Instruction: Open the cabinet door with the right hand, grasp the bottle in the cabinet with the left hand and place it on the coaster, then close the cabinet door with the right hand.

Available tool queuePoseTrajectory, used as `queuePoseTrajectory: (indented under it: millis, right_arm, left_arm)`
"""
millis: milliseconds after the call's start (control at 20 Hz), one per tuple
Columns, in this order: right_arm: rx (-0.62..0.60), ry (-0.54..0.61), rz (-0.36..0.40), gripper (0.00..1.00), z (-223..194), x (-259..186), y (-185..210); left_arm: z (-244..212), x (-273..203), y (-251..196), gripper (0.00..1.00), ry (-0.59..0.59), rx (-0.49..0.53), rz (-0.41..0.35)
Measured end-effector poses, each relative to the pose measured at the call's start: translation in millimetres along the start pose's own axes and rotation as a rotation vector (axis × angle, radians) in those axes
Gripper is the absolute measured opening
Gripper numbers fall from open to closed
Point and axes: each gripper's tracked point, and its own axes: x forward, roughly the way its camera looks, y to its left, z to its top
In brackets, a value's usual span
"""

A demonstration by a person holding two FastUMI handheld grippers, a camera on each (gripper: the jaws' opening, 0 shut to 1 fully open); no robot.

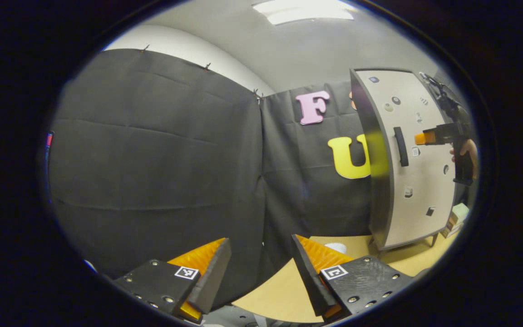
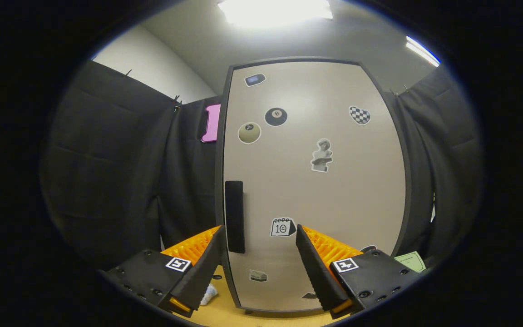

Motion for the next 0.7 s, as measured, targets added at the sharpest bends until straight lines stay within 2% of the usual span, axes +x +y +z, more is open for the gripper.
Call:
queuePoseTrajectory:
  millis: [200, 450, 500, 550, 600, 650, 700]
  right_arm:
    - [0.061, 0.066, -0.001, 0.96, -7.6, 23.3, 13.1]
    - [0.074, 0.095, -0.024, 0.96, -6.3, 49.4, 25.3]
    - [0.07, 0.097, -0.029, 0.92, -5.0, 53.2, 28.3]
    - [0.063, 0.097, -0.033, 0.96, -4.2, 56.7, 31.4]
    - [0.055, 0.101, -0.038, 0.96, -3.2, 59.9, 34.9]
    - [0.046, 0.109, -0.039, 0.92, -4.9, 63.5, 38.5]
    - [0.039, 0.12, -0.04, 0.91, -6.3, 67.6, 42.7]
  left_arm:
    - [-8.0, -0.5, 18.8, 0.82, 0.016, 0.013, 0.026]
    - [-15.7, -3.1, 33.9, 0.82, 0.029, 0.022, 0.039]
    - [-17.3, -2.7, 35.2, 0.82, 0.033, 0.022, 0.04]
    - [-20.5, -3.0, 36.0, 0.82, 0.037, 0.022, 0.04]
    - [-21.6, -3.5, 37.7, 0.82, 0.041, 0.022, 0.041]
    - [-24.3, -4.6, 38.3, 0.82, 0.044, 0.023, 0.041]
    - [-25.6, -5.0, 40.5, 0.82, 0.045, 0.024, 0.041]
